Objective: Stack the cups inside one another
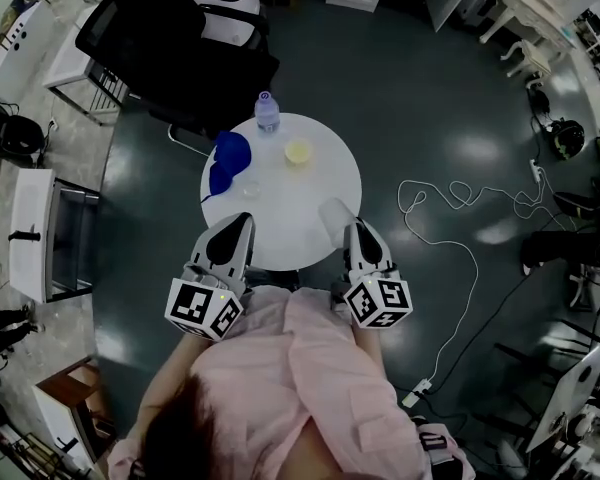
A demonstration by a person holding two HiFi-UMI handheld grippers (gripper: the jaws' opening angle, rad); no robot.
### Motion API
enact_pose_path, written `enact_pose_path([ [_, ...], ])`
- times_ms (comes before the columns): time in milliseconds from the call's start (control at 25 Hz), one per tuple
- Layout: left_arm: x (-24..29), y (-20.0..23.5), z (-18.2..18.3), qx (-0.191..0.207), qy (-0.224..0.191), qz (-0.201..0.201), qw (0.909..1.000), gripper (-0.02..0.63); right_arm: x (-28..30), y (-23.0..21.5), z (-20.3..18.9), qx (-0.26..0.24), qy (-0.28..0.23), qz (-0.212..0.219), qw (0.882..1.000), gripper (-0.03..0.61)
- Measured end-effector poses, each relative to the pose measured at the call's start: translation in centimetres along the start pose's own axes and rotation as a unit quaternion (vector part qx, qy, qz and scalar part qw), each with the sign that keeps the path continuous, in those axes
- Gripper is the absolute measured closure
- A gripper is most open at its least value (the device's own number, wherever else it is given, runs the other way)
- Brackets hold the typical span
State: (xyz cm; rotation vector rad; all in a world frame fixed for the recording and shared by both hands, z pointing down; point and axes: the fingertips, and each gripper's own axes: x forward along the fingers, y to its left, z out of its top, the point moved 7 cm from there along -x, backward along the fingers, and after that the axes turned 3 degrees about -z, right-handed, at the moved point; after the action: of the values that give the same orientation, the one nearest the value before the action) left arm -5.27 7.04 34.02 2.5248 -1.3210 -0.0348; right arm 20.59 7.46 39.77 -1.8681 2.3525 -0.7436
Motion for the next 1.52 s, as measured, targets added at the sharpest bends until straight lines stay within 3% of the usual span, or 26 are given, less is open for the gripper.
enact_pose_path([
  [760, -0.7, -0.3, -0.6, -0.009, -0.002, 0.000, 1.0000, 0.597, -0.4, -0.3, 1.1, -0.031, 0.000, -0.008, 0.999, 0.540],
  [1120, -2.2, 1.9, 0.5, -0.011, -0.010, 0.020, 0.9997, 0.595, 0.7, 1.4, 2.4, -0.077, 0.007, -0.004, 0.997, 0.540],
  [1520, -1.4, 4.6, 1.7, -0.016, -0.018, 0.008, 0.9997, 0.596, 1.5, 3.2, 2.8, -0.114, 0.030, -0.010, 0.993, 0.540],
])
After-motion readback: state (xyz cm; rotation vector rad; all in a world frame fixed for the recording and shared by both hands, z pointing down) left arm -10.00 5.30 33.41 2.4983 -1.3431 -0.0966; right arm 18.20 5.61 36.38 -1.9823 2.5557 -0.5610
